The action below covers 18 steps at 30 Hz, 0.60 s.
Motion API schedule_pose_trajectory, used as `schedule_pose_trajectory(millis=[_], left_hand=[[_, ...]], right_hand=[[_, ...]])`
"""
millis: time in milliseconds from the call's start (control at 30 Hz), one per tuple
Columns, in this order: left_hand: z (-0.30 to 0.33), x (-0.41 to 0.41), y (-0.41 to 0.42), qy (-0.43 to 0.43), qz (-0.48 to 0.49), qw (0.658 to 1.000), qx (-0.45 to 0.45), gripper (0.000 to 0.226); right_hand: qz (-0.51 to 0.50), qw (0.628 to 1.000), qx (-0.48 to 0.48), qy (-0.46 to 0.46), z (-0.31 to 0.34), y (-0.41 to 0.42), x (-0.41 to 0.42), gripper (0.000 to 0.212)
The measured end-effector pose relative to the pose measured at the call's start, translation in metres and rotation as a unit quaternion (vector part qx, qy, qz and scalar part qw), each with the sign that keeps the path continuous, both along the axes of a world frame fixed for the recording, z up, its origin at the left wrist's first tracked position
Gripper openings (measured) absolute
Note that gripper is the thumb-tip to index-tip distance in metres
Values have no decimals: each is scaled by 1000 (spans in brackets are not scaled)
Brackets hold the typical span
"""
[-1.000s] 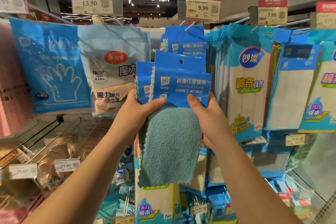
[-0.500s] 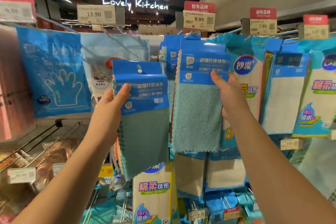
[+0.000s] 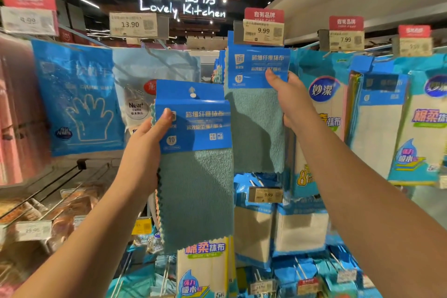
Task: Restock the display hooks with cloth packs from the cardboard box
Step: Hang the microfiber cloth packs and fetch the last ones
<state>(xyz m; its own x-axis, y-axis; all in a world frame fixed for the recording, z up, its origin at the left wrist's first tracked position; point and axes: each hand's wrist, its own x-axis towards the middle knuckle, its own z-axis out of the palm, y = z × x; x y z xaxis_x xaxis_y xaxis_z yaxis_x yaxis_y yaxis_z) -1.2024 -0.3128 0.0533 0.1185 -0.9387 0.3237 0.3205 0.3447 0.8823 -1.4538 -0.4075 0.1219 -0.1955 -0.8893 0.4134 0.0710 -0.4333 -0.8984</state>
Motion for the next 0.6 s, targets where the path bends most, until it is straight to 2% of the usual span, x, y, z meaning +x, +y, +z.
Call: schedule_pose_trajectory(millis=[100,233,300,500,600], left_hand=[[1,-2,2,5,-4,1000,2,26],[3,-2,4,2,-7,1000,8,26],[4,-3,5,2,-7,1000,10,22],[5,-4,3,-1,-3,1000,14,26],[3,-4,1,0,-3,1000,17,24]], right_hand=[[11,1000,17,-5,-4,-5,-2,41],[16,1000,21,-8,-10,-9,-5,31],[9,1000,28,1,-10,-14,-5,34],[-77,992,51,82,-9,-45,6,48],[-97,990,48,95,-13,-59,12,54]])
